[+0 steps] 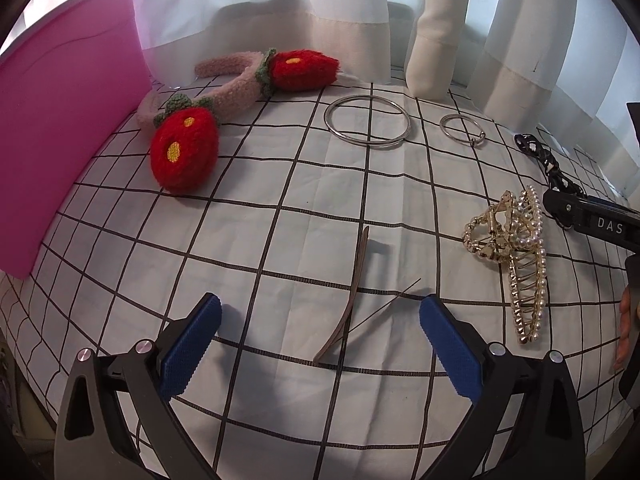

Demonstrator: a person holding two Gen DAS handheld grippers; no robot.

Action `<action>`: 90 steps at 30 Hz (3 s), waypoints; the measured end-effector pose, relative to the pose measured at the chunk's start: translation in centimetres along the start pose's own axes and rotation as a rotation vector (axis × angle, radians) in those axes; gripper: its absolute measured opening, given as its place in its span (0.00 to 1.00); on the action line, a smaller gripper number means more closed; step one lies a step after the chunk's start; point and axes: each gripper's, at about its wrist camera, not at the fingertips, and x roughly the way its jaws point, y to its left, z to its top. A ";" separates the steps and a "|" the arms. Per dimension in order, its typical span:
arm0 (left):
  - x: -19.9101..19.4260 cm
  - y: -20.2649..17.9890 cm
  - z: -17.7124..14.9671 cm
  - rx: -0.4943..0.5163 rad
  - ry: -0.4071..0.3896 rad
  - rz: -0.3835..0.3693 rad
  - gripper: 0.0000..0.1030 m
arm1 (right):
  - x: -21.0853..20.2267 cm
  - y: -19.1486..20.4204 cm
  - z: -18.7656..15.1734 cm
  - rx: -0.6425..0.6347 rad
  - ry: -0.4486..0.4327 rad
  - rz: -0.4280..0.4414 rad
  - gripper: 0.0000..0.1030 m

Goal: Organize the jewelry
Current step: 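Close the right tool on the black hair tie while the left tool grasps the brown clip, then carry the hair tie and brown clip over the pink tub with both tools, then open both tools to drop the hair tie and clip into the tub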

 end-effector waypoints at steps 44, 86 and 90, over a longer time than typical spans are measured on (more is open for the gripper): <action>-14.1 7.0 7.3 0.003 -0.200 -0.123 0.13 | -16.6 4.9 1.1 0.056 -0.205 0.197 0.12; -15.8 39.3 13.3 -0.303 -0.229 0.160 0.14 | -18.4 47.2 16.3 -0.448 -0.245 0.485 0.12; -14.7 40.1 13.1 -0.323 -0.196 0.156 0.14 | -16.6 49.0 16.9 -0.457 -0.203 0.475 0.12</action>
